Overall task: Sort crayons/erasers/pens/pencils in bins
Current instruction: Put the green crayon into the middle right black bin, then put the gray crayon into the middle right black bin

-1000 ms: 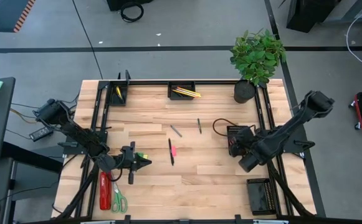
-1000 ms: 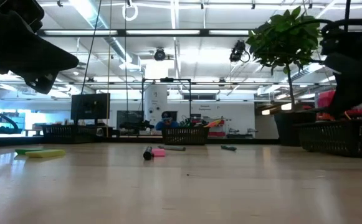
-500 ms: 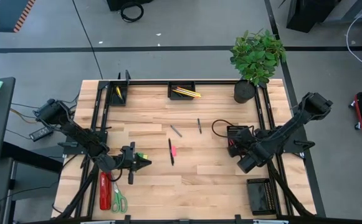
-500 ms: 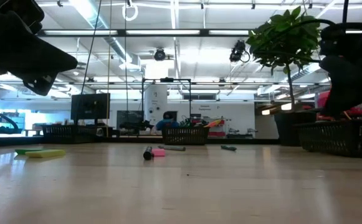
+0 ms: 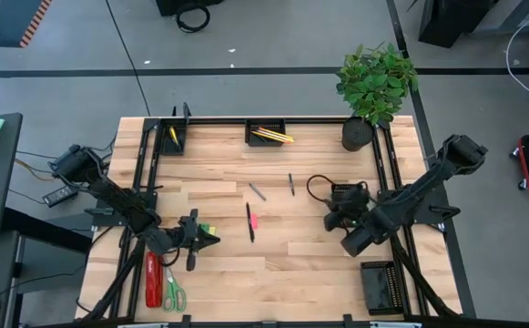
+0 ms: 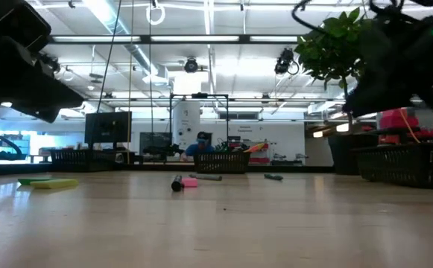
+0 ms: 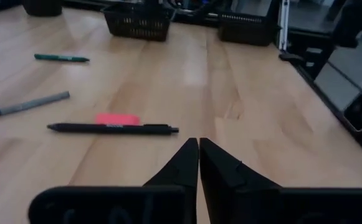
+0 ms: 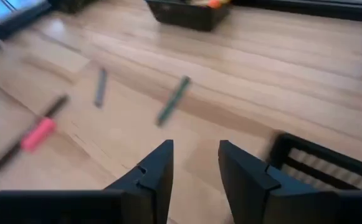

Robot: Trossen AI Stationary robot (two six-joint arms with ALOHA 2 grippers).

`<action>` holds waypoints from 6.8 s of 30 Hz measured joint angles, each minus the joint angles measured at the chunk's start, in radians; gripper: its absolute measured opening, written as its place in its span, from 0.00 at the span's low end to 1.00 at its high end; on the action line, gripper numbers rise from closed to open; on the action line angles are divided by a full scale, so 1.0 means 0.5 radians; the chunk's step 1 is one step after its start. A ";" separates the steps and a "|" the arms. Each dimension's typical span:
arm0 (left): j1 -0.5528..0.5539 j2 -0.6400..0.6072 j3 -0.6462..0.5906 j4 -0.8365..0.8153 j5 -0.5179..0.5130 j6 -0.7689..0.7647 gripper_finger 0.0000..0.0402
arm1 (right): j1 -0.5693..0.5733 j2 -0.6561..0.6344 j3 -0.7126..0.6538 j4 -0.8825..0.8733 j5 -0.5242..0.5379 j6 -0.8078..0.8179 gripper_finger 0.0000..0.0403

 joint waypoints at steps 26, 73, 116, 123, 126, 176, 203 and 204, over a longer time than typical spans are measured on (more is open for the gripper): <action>-0.042 0.000 0.000 0.018 -0.028 -0.112 0.08 | -0.993 1.041 0.223 1.679 -0.249 -1.284 0.32; -0.053 0.001 0.000 -0.131 -0.056 -0.223 0.08 | -0.058 -0.051 0.270 -0.508 -0.291 -0.175 0.10; -0.132 0.002 0.000 -0.165 -0.050 -0.375 0.09 | 0.328 0.421 0.271 -0.571 -0.055 0.656 0.41; -0.131 0.002 0.000 -0.162 -0.055 -0.375 0.07 | 0.096 0.463 0.272 0.852 0.070 -0.875 0.40; -0.131 0.002 0.000 -0.150 -0.056 -0.375 0.07 | -0.068 0.509 0.273 1.346 -0.055 -1.380 0.40; -0.168 0.002 0.001 -0.194 -0.056 -0.351 0.09 | -0.975 1.792 0.774 2.458 -0.553 -2.544 0.31; -0.167 0.002 0.001 -0.176 -0.149 -0.328 0.06 | -0.944 1.542 0.750 2.186 -0.739 -2.536 0.10; -0.167 0.002 0.001 -0.176 -0.149 -0.325 0.06 | -0.943 1.513 0.750 2.139 -0.735 -2.536 0.10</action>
